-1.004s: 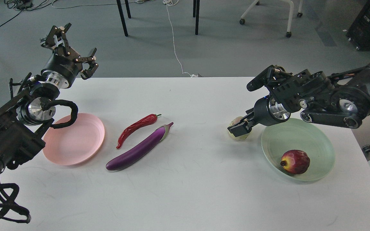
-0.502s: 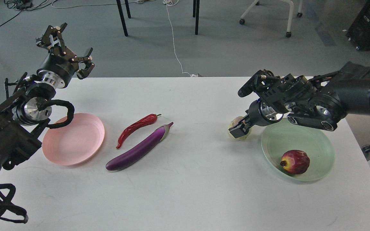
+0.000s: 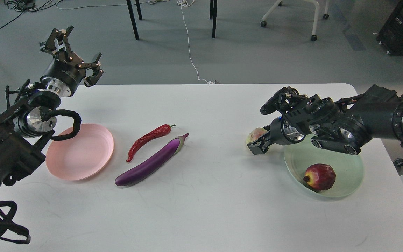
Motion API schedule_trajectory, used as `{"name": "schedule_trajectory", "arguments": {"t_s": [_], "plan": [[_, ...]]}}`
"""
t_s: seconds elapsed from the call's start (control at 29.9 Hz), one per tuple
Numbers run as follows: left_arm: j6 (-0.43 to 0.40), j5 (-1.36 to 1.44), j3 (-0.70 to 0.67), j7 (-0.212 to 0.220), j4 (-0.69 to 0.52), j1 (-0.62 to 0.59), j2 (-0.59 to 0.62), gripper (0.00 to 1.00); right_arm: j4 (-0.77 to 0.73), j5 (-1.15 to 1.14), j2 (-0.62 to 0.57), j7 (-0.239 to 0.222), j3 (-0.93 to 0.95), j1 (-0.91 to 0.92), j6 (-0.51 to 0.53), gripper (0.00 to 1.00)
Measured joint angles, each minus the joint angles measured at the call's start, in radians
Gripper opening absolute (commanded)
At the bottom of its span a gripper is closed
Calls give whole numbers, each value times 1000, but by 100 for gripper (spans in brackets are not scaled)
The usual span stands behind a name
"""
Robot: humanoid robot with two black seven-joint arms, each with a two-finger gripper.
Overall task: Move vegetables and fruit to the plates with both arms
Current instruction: 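Grasp the peach with the right gripper, then place the peach on the green plate beside the pomegranate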
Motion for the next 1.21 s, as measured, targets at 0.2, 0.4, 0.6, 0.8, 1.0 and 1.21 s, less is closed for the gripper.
{"name": "schedule_trajectory", "arguments": {"t_s": [0.2, 0.4, 0.6, 0.8, 1.0, 1.21], "plan": [[0, -1, 0, 0, 0, 1, 2, 98, 77, -1, -98, 2, 8, 107, 0, 54], [0, -2, -1, 0, 0, 3, 13, 98, 161, -70, -245, 3, -22, 146, 1, 55], [0, -2, 0, 0, -1, 3, 10, 98, 183, -135, -369, 3, -33, 97, 0, 61], [1, -2, 2, 0, -1, 2, 1, 98, 186, -138, -408, 3, -29, 27, -7, 78], [2, -2, 2, 0, -1, 2, 1, 98, 184, -138, -422, 0, -27, 3, -8, 96], [1, -2, 2, 0, -1, 2, 4, 98, 193, -134, -436, -1, 1, 9, -9, 97]]}}
